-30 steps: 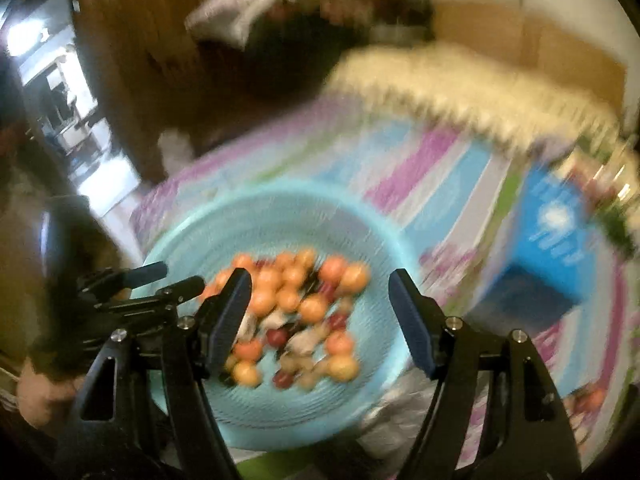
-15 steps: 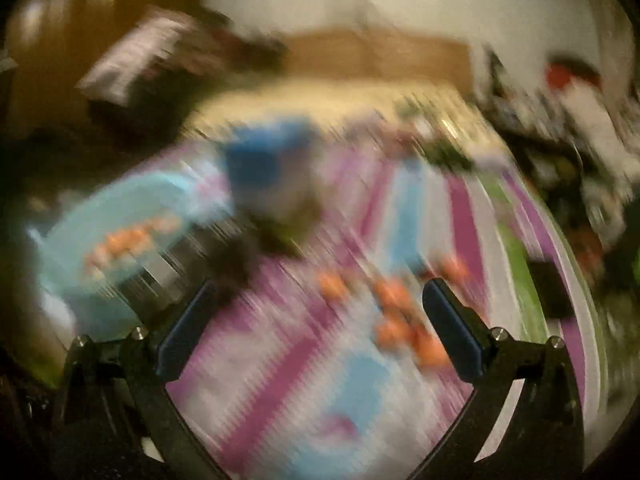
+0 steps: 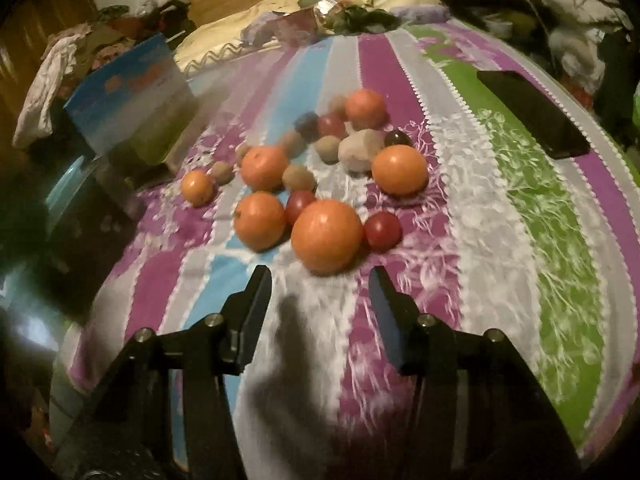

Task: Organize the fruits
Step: 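Grasp a large orange on the bedspread with the right tool, then grasp a red tomato with the left tool while the right tool holds the orange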

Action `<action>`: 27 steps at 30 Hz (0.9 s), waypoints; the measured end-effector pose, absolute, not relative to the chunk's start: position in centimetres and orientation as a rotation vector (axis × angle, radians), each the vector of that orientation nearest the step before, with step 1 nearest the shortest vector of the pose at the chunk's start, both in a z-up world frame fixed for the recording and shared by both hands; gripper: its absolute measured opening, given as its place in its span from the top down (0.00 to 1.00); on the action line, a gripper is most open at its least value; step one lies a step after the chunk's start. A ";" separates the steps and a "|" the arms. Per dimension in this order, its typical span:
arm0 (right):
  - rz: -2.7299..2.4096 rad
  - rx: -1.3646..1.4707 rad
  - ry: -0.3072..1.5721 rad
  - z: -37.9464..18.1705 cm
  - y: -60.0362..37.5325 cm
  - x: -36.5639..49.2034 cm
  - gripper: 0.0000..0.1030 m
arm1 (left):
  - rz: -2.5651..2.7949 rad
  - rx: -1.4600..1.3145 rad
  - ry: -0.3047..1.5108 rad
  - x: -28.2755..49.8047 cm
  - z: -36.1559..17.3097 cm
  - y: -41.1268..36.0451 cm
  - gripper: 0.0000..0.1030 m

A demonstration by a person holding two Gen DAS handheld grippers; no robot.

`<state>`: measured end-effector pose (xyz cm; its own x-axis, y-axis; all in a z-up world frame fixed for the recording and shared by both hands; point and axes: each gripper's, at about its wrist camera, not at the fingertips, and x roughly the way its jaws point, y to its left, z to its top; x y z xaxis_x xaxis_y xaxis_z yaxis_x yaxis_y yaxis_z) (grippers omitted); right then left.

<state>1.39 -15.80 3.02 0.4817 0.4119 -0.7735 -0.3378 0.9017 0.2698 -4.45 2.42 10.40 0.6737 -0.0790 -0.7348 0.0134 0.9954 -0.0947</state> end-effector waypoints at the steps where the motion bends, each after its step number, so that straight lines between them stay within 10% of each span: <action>1: 0.453 0.093 0.969 2.8 -15.6 1.9 0.50 | -0.049 -0.087 0.831 -4.8 10.3 2.3 0.02; 16: 0.456 0.103 0.924 4.0 -18.2 2.0 0.59 | -0.177 -0.059 0.869 -3.3 8.3 -1.3 0.04; 27: 0.370 0.144 0.937 3.7 -25.3 1.8 0.59 | -0.464 -0.033 0.944 2.8 3.1 -11.9 0.45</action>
